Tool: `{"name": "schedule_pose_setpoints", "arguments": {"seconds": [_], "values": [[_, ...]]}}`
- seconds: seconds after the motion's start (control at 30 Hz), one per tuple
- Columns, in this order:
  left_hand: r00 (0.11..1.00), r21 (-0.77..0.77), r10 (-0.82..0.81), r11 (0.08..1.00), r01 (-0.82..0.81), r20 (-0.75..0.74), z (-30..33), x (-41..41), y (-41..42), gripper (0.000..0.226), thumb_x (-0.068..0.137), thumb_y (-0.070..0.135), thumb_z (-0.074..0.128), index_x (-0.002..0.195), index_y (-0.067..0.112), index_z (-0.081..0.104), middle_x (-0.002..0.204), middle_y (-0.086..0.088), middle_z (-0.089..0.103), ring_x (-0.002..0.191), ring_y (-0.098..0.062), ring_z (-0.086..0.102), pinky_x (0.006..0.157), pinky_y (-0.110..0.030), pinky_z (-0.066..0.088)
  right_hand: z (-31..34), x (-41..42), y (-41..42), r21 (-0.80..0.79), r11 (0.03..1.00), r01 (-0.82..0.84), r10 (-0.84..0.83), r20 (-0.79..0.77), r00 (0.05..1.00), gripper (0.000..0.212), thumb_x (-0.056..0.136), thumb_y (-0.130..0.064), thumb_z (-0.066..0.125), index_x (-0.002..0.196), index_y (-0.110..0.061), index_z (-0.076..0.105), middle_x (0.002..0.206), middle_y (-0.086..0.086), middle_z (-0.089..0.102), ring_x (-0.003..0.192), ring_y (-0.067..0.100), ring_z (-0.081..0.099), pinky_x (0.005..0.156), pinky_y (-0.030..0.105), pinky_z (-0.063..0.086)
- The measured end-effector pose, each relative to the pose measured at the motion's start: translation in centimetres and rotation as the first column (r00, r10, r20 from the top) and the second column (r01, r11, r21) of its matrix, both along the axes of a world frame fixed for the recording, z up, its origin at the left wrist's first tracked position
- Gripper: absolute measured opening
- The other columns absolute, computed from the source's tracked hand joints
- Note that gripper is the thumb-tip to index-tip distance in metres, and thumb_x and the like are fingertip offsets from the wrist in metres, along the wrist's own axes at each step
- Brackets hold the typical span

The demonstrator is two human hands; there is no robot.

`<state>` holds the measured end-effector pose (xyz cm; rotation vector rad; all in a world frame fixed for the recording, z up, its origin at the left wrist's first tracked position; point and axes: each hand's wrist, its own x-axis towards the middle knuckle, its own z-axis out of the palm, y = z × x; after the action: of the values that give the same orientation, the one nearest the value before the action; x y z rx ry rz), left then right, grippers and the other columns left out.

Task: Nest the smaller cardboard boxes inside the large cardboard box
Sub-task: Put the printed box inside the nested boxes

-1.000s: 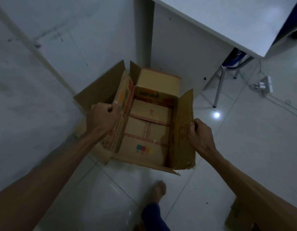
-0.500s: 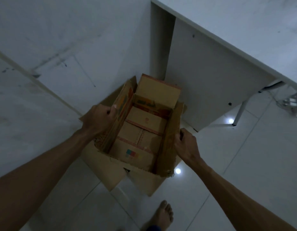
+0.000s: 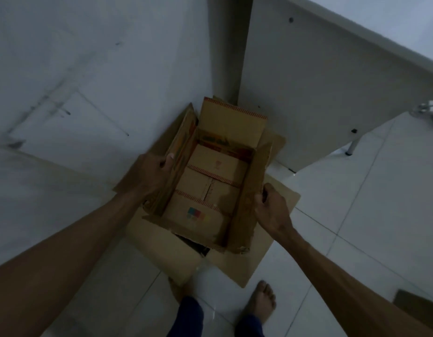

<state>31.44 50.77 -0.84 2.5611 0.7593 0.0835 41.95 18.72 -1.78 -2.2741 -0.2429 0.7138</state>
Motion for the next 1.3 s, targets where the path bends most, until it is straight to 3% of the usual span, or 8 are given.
{"name": "schedule_pose_setpoints", "arguments": {"seconds": [0.2, 0.47, 0.6, 0.77, 0.97, 1.03, 1.13, 1.3], "values": [[1.0, -0.045, 0.006, 0.999, -0.007, -0.013, -1.0, -0.1, 1.9, 0.07, 0.099, 0.063, 0.038, 0.051, 0.012, 0.049, 0.045, 0.004, 0.052, 0.038, -0.007, 0.048, 0.039, -0.022, 0.024, -0.2, -2.6, 1.4, 0.001, 0.997, 0.079, -0.079, -0.073, 0.994, 0.012, 0.102, -0.024, 0.047, 0.091, -0.022, 0.053, 0.077, -0.004, 0.064, 0.062, 0.008, 0.063, 0.049, 0.021, 0.046], [1.0, 0.136, -0.014, 0.991, 0.012, 0.009, -0.7, -1.3, 0.0, 0.048, 0.099, 0.037, 0.052, 0.059, 0.012, 0.06, 0.05, -0.002, 0.056, 0.043, -0.008, 0.03, 0.039, -0.02, 0.016, 0.0, -5.6, 1.4, -0.043, 0.985, 0.165, -0.167, -0.051, 0.985, 0.012, 0.104, -0.02, 0.048, 0.093, -0.023, 0.052, 0.078, -0.001, 0.064, 0.064, 0.017, 0.062, 0.051, 0.027, 0.046], [0.998, 0.105, -0.061, 0.993, 0.061, -0.006, -0.7, -1.4, 0.2, 0.044, 0.099, 0.032, 0.053, 0.061, 0.014, 0.064, 0.047, 0.012, 0.038, 0.038, 0.002, 0.033, 0.039, -0.014, 0.018, 0.1, -6.4, 1.6, -0.085, 0.979, 0.183, -0.185, -0.021, 0.982, 0.011, 0.103, -0.02, 0.049, 0.093, -0.019, 0.053, 0.076, 0.003, 0.064, 0.065, 0.026, 0.063, 0.055, 0.041, 0.053], [0.99, 0.05, -0.143, 0.989, 0.142, 0.013, -1.1, -0.5, 0.6, 0.052, 0.103, 0.029, 0.05, 0.052, 0.018, 0.054, 0.041, 0.011, 0.037, 0.036, -0.01, 0.041, 0.038, -0.02, 0.018, -0.4, -7.9, 2.2, -0.104, 0.969, 0.225, -0.216, 0.092, 0.972, 0.017, 0.1, -0.019, 0.051, 0.084, -0.025, 0.049, 0.065, -0.002, 0.059, 0.049, 0.009, 0.053, 0.042, 0.018, 0.041], [0.958, 0.076, -0.269, 0.958, 0.277, -0.096, -2.0, 0.1, 1.2, 0.046, 0.102, 0.024, 0.053, 0.059, 0.014, 0.067, 0.044, 0.006, 0.049, 0.03, -0.001, 0.027, 0.033, -0.015, 0.025, -1.2, -9.4, 3.5, -0.09, 0.97, 0.224, -0.218, 0.073, 0.973, 0.013, 0.1, -0.02, 0.05, 0.089, -0.024, 0.047, 0.064, -0.002, 0.058, 0.048, 0.012, 0.053, 0.042, 0.02, 0.039], [0.965, 0.077, -0.236, 0.966, 0.246, -0.115, -2.5, 0.2, 1.2, 0.046, 0.103, 0.026, 0.051, 0.063, 0.012, 0.069, 0.047, 0.002, 0.053, 0.033, 0.001, 0.029, 0.035, -0.012, 0.015, -1.3, -9.2, 4.1, -0.074, 0.969, 0.237, -0.23, 0.083, 0.97, 0.012, 0.101, -0.019, 0.05, 0.089, -0.023, 0.048, 0.065, -0.002, 0.058, 0.049, 0.012, 0.054, 0.043, 0.023, 0.04], [0.984, 0.096, -0.155, 0.982, 0.163, -0.088, -3.2, 0.1, 1.5, 0.048, 0.102, 0.033, 0.045, 0.072, 0.01, 0.075, 0.057, -0.01, 0.064, 0.041, -0.019, 0.046, 0.044, -0.023, 0.03, -1.3, -9.3, 4.9, -0.066, 0.978, 0.197, -0.19, 0.095, 0.977, 0.013, 0.1, -0.019, 0.052, 0.089, -0.024, 0.047, 0.064, -0.003, 0.057, 0.048, 0.013, 0.053, 0.042, 0.019, 0.039], [0.995, 0.225, -0.048, 0.972, 0.065, -0.083, -2.9, -0.9, 1.9, 0.045, 0.099, 0.04, 0.048, 0.073, 0.013, 0.073, 0.059, -0.01, 0.062, 0.051, -0.03, 0.058, 0.05, -0.025, 0.032, -1.1, -8.9, 5.3, -0.018, 0.982, 0.186, -0.184, 0.081, 0.98, 0.018, 0.1, -0.019, 0.051, 0.088, -0.03, 0.045, 0.064, -0.008, 0.056, 0.047, 0.008, 0.051, 0.042, 0.017, 0.036]]}}
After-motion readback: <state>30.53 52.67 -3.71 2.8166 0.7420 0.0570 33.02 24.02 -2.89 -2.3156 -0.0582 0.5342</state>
